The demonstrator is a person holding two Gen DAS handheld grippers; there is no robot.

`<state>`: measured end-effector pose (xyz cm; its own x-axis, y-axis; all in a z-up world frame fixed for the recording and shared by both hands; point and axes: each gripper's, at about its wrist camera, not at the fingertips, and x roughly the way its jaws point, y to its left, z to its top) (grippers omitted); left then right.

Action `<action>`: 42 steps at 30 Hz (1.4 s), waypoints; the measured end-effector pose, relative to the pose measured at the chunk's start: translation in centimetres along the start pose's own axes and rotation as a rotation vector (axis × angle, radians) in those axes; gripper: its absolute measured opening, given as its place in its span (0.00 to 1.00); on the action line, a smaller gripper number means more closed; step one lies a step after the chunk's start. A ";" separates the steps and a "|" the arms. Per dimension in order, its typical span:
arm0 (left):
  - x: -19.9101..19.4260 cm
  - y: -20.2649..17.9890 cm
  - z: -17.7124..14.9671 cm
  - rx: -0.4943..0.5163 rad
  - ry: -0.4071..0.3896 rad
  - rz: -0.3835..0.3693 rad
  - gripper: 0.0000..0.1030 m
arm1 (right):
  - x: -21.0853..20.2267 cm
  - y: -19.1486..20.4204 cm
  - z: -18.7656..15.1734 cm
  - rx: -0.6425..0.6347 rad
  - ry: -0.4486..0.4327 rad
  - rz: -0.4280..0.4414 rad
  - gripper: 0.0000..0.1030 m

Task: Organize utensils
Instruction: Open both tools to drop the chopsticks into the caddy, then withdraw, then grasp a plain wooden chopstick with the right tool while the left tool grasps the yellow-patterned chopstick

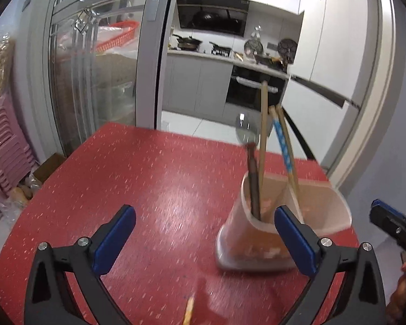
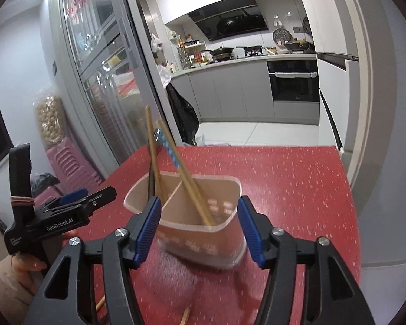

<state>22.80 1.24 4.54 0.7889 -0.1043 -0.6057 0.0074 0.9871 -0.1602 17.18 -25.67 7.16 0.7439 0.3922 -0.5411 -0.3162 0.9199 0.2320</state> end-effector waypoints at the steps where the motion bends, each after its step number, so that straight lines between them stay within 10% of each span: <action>1: -0.2 0.1 -0.7 0.021 0.021 -0.003 1.00 | -0.4 0.2 -0.6 0.002 0.016 -0.004 0.62; 19: -2.5 4.5 -14.4 0.129 0.335 0.066 1.00 | -0.4 1.4 -13.5 0.107 0.485 -0.130 0.58; 42: -2.8 5.4 -17.3 0.157 0.374 0.087 1.00 | -0.4 4.7 -17.7 -0.044 0.607 -0.211 0.40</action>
<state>9.97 4.76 -8.10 0.5135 -0.0281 -0.8576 0.0669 0.9977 0.0073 4.99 -21.45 -5.83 0.3311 0.1225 -0.9356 -0.2328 0.9715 0.0448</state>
